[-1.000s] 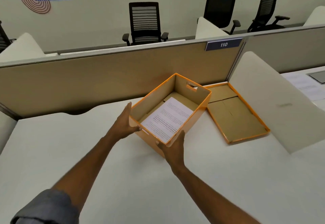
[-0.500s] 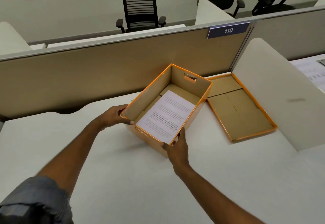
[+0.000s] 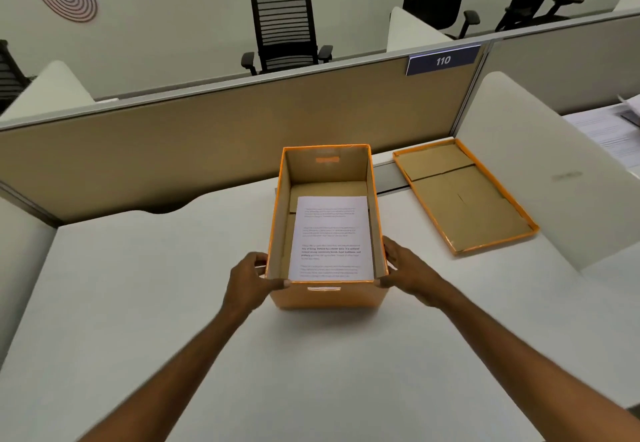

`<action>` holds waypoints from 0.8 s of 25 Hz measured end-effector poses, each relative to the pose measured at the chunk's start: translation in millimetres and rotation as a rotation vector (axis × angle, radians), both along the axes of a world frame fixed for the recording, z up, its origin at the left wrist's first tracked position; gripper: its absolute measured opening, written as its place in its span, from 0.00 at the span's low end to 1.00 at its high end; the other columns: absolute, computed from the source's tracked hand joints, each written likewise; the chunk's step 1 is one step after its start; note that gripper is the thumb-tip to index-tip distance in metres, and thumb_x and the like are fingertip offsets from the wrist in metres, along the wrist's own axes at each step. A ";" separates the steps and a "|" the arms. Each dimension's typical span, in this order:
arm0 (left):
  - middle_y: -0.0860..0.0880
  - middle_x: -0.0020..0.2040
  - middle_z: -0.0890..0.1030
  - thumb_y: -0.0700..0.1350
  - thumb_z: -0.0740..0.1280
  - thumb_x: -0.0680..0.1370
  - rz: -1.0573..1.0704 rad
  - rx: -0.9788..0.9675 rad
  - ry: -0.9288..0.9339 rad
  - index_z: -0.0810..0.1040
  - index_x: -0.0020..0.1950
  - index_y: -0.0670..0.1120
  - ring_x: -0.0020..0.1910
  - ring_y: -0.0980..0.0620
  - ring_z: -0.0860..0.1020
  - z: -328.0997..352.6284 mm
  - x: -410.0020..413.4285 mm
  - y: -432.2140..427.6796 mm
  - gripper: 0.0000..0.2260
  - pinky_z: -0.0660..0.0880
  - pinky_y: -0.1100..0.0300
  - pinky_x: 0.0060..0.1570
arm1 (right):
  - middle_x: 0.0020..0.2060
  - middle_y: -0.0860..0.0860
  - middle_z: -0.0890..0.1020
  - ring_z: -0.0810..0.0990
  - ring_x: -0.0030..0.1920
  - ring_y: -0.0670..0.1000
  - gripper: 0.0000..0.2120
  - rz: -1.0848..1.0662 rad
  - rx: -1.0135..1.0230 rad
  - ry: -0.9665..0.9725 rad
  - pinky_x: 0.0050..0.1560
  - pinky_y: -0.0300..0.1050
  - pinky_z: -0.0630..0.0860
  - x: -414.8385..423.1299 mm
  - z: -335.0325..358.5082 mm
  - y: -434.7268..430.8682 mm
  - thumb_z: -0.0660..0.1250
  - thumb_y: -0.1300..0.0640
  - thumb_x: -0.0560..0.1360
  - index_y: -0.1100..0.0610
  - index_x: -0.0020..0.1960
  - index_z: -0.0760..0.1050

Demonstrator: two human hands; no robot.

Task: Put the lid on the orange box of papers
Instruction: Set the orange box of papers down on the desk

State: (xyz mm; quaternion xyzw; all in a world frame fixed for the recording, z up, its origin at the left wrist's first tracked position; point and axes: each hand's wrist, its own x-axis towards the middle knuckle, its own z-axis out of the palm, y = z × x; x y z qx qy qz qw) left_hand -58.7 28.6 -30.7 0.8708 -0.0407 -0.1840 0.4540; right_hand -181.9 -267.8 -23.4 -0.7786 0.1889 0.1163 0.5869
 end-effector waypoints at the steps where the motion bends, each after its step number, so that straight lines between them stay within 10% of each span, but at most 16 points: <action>1: 0.45 0.57 0.83 0.41 0.84 0.62 0.029 -0.016 -0.023 0.78 0.61 0.39 0.56 0.46 0.81 -0.7 -20.8 5.3 0.30 0.79 0.53 0.55 | 0.73 0.49 0.76 0.70 0.76 0.51 0.45 0.035 -0.011 0.010 0.76 0.61 0.70 -6.6 2.3 3.3 0.71 0.77 0.68 0.51 0.79 0.63; 15: 0.46 0.56 0.86 0.45 0.78 0.70 0.108 -0.024 -0.102 0.80 0.62 0.44 0.55 0.44 0.84 -15.4 -125.7 53.6 0.21 0.81 0.49 0.54 | 0.75 0.37 0.69 0.62 0.80 0.49 0.45 0.201 0.057 0.025 0.72 0.48 0.70 -54.4 -8.8 40.3 0.69 0.75 0.72 0.45 0.81 0.58; 20: 0.44 0.84 0.54 0.57 0.70 0.77 0.089 0.191 -0.205 0.50 0.83 0.44 0.83 0.46 0.52 -22.6 -144.9 20.7 0.43 0.53 0.48 0.80 | 0.85 0.50 0.47 0.49 0.84 0.54 0.50 0.214 -0.223 0.037 0.83 0.56 0.55 -60.7 -16.4 26.9 0.73 0.52 0.77 0.51 0.84 0.41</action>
